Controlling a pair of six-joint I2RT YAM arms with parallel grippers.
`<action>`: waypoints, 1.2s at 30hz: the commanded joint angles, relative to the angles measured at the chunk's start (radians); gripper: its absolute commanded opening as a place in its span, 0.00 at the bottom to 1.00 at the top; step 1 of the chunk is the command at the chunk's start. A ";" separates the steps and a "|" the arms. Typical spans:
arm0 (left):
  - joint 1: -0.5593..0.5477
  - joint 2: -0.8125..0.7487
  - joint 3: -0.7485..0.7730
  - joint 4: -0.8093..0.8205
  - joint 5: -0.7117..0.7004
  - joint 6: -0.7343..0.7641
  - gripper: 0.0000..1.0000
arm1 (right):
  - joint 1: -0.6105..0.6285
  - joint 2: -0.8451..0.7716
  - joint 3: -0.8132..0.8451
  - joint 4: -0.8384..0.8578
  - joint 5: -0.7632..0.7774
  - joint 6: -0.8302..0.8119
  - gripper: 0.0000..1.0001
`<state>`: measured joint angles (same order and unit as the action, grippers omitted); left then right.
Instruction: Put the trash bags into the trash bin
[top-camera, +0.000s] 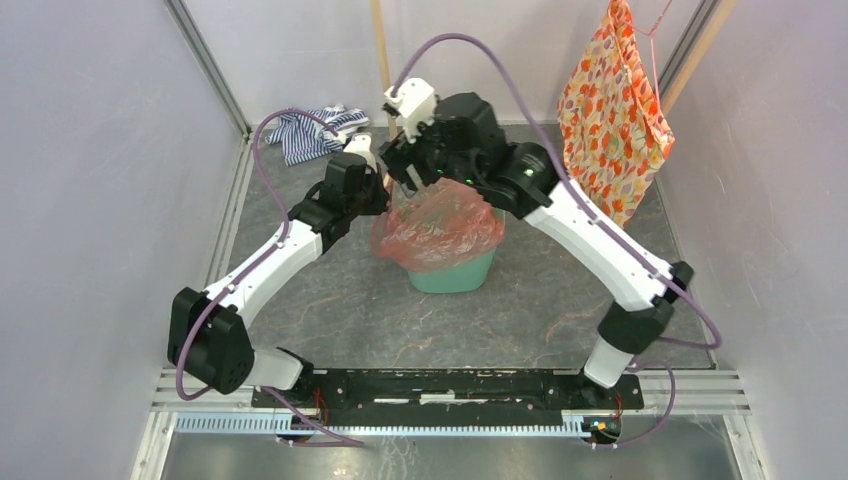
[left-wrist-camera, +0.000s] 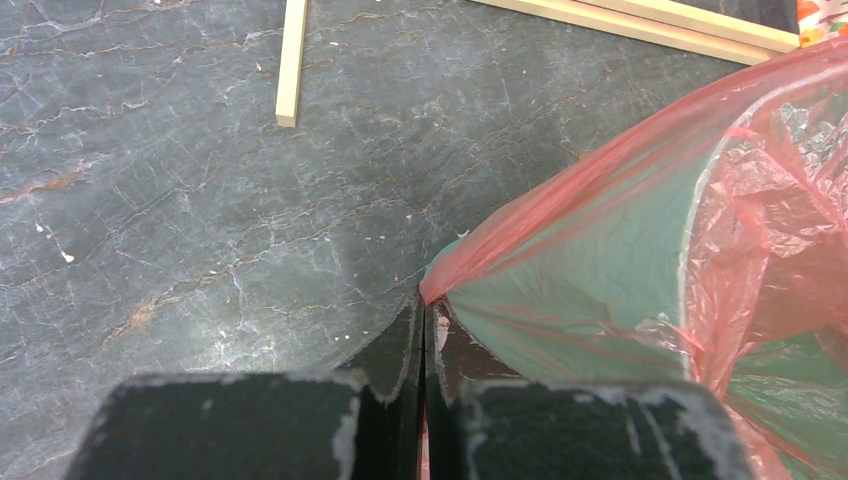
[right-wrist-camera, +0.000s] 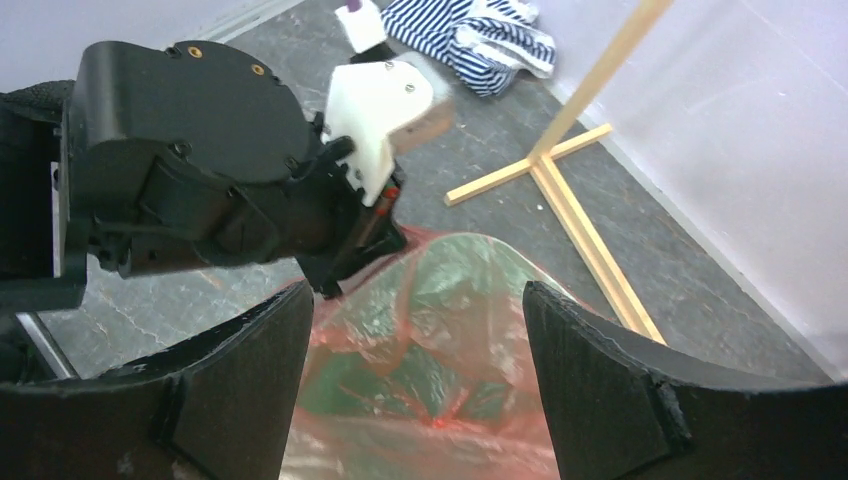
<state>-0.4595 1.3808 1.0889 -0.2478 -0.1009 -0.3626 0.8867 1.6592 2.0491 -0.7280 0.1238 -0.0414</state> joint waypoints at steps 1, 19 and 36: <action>0.005 -0.008 0.014 0.026 0.009 -0.038 0.02 | 0.019 0.121 0.147 -0.091 0.013 -0.050 0.83; 0.005 0.001 0.022 0.027 0.009 -0.030 0.02 | 0.019 0.040 0.047 -0.236 0.014 -0.103 0.40; 0.005 0.023 0.044 0.025 0.021 -0.028 0.02 | 0.019 -0.104 -0.006 -0.282 0.112 -0.074 0.70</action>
<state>-0.4595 1.3991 1.0893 -0.2474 -0.0940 -0.3626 0.9073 1.5188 1.9446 -1.0130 0.1680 -0.1299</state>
